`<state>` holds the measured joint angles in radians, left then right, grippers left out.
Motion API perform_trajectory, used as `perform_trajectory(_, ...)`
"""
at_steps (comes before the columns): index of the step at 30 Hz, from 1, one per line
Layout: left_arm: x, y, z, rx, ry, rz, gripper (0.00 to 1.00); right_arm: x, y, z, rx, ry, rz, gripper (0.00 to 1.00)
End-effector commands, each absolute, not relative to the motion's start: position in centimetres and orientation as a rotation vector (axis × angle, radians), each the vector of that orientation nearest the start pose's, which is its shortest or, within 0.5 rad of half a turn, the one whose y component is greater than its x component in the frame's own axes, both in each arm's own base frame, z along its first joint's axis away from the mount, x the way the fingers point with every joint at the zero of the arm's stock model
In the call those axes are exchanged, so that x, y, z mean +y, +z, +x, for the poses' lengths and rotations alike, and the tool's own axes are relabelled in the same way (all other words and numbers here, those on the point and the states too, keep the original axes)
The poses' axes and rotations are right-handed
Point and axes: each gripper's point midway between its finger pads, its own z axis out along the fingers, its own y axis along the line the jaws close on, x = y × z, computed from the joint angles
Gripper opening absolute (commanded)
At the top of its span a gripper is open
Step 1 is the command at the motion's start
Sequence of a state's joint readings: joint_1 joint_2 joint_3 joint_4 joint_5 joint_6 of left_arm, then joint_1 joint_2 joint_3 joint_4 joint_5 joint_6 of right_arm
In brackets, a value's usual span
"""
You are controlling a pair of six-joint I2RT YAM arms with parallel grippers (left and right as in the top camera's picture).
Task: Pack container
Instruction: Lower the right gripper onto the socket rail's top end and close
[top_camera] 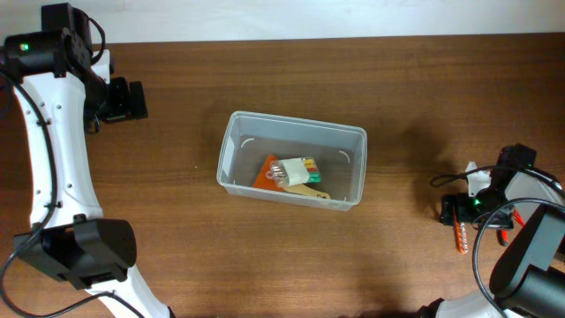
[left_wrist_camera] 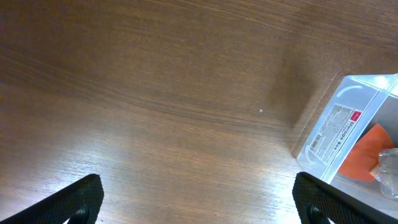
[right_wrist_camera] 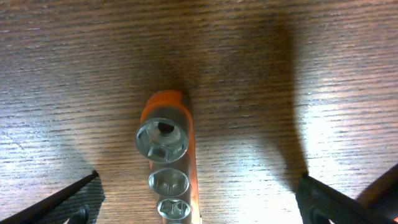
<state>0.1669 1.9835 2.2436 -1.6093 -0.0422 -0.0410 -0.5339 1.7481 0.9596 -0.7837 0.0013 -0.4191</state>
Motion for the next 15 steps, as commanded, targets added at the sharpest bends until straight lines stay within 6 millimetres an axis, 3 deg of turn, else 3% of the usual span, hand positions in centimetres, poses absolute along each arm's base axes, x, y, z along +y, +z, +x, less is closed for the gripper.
perform_trajectory(1,7.8,24.1,39.4,2.894,0.096,-0.301,0.99,-14.1,-0.9,24.0,3.150,0.032,0.200,0.95)
perform_trajectory(7,7.8,24.1,39.4,2.894,0.096,-0.301,0.99,-14.1,-0.9,23.1,3.190,0.014,0.202,0.73)
perform_trajectory(10,7.7,24.1,39.4,2.894,0.096,-0.302,0.99,-14.1,-0.9,22.9,3.197,0.016,0.203,0.69)
perform_trajectory(13,7.7,24.1,39.4,2.894,0.096,-0.302,0.99,-14.3,-0.8,22.6,3.211,-0.008,0.203,0.57)
perform_trajectory(15,7.7,24.1,39.4,2.894,0.096,-0.302,0.99,-14.4,-0.8,22.5,3.216,-0.017,0.203,0.55)
